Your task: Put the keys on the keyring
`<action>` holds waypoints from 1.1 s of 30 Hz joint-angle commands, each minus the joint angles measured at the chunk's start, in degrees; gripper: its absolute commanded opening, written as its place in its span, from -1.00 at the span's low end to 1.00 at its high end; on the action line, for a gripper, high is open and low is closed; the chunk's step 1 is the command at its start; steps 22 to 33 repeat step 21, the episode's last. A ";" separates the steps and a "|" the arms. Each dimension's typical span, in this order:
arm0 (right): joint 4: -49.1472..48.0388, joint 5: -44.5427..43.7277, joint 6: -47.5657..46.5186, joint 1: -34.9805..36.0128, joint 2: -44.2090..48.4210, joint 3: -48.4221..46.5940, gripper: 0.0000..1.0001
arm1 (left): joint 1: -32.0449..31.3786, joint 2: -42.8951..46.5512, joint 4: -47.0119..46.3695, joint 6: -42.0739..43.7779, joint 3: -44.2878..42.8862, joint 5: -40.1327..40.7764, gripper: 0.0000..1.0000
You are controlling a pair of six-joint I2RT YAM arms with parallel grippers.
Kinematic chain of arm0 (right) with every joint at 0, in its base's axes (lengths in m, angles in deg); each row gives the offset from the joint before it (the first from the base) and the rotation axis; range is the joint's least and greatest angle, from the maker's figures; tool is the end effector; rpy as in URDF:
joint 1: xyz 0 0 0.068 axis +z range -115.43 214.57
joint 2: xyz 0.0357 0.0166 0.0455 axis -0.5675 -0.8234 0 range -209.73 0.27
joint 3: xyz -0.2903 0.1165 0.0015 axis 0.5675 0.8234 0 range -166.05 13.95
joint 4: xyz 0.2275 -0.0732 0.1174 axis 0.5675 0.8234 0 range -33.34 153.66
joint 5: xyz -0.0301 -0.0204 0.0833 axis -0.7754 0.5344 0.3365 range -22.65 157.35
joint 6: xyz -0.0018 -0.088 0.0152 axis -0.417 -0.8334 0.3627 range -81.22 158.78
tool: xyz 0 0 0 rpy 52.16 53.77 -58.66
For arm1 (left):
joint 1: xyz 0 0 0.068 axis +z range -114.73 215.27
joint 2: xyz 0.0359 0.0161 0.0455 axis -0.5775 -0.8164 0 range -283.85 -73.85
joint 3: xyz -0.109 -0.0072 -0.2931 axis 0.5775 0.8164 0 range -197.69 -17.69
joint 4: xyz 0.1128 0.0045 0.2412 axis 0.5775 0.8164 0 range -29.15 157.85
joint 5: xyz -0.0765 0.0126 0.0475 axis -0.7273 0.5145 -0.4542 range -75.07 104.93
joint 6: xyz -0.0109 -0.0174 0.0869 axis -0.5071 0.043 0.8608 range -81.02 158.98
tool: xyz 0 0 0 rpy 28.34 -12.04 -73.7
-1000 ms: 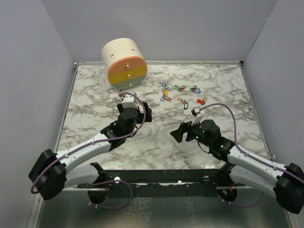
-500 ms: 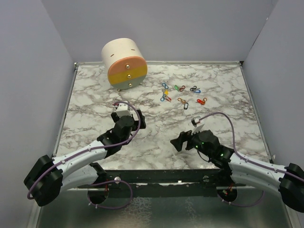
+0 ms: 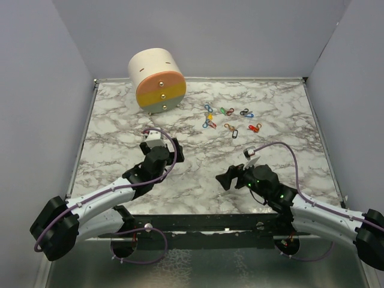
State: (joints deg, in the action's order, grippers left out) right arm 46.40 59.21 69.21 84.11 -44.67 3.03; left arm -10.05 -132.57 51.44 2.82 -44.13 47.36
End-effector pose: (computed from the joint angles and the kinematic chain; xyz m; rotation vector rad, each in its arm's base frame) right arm 0.1284 0.1332 0.1772 -0.2476 2.0477 0.7512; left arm 0.1957 -0.1372 0.2366 -0.2126 1.9137 -0.4024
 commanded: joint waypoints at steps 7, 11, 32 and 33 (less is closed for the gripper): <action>-1.84 -1.42 1.45 0.38 -1.54 1.60 0.91 | 0.23 0.80 -0.45 -0.49 0.11 1.15 0.98; -2.61 -1.64 1.90 0.38 -2.56 2.34 0.92 | 0.24 0.90 -0.47 -0.58 0.25 1.24 0.98; -2.86 -1.78 2.17 0.38 -2.97 2.71 0.92 | 0.24 -0.24 -0.43 -0.93 0.09 1.48 0.98; -2.86 -1.78 2.17 0.38 -2.97 2.71 0.92 | 0.24 -0.24 -0.43 -0.93 0.09 1.48 0.98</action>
